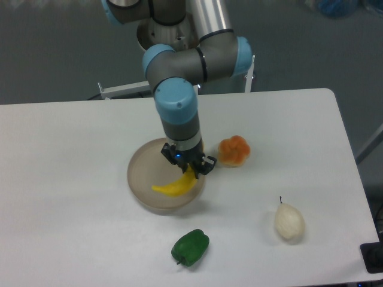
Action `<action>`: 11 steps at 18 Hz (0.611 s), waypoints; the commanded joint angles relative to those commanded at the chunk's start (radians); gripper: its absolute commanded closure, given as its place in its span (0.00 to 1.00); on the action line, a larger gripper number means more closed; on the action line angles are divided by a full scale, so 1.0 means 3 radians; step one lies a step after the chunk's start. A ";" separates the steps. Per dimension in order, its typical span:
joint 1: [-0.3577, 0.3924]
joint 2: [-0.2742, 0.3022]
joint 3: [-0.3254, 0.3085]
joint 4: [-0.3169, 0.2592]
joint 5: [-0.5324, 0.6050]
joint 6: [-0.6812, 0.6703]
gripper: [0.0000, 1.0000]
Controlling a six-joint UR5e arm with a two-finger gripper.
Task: Place bananas on a plate
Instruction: 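Lower the banana onto the plate with the gripper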
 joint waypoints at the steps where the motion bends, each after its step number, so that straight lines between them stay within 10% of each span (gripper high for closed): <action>1: -0.0005 -0.0021 -0.0041 0.0010 0.0000 0.0000 0.72; 11: -0.0005 -0.0194 -0.0102 0.0061 -0.0010 0.0128 0.72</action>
